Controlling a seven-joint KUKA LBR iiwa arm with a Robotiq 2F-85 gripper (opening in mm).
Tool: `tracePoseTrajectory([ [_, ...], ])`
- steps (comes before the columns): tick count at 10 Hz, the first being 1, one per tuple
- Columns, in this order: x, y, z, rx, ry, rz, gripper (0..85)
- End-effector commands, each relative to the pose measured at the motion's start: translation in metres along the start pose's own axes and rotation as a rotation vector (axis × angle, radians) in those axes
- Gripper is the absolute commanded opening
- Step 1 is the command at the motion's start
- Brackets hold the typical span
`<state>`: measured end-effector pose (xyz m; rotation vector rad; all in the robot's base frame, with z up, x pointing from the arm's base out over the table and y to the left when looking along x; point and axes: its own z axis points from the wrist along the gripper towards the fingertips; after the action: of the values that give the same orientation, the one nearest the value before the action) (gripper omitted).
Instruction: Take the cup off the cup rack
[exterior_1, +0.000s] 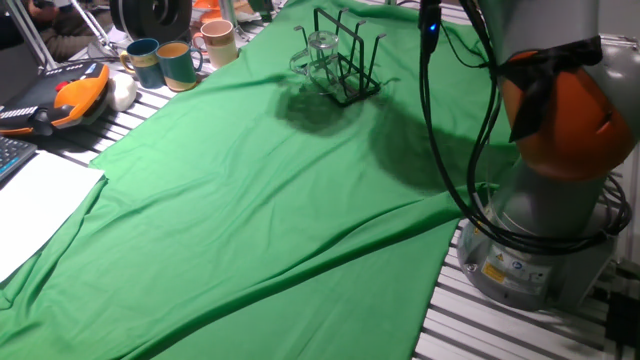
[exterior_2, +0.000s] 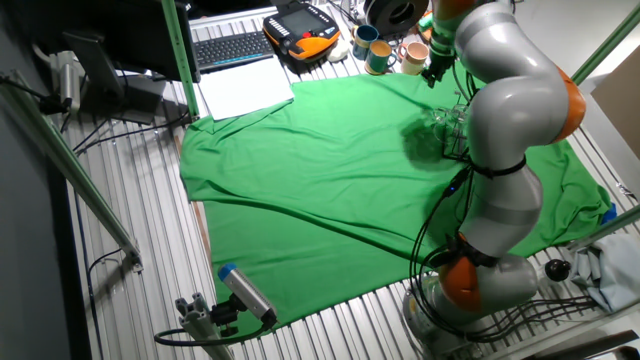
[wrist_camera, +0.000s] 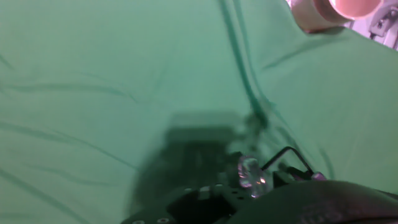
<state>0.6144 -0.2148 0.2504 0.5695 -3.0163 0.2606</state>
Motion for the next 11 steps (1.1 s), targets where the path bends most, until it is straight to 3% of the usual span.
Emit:
tracePoseTrajectory([
  [1,0.004,-0.004,0.005,-0.004,-0.007,-0.011,51.0],
  [5,0.016,-0.015,0.033,-0.008,-0.037,-0.030,51.0],
  [8,0.014,-0.021,0.059,-0.025,-0.067,-0.039,51.0],
  [11,0.015,-0.023,0.075,-0.029,-0.089,-0.044,51.0],
])
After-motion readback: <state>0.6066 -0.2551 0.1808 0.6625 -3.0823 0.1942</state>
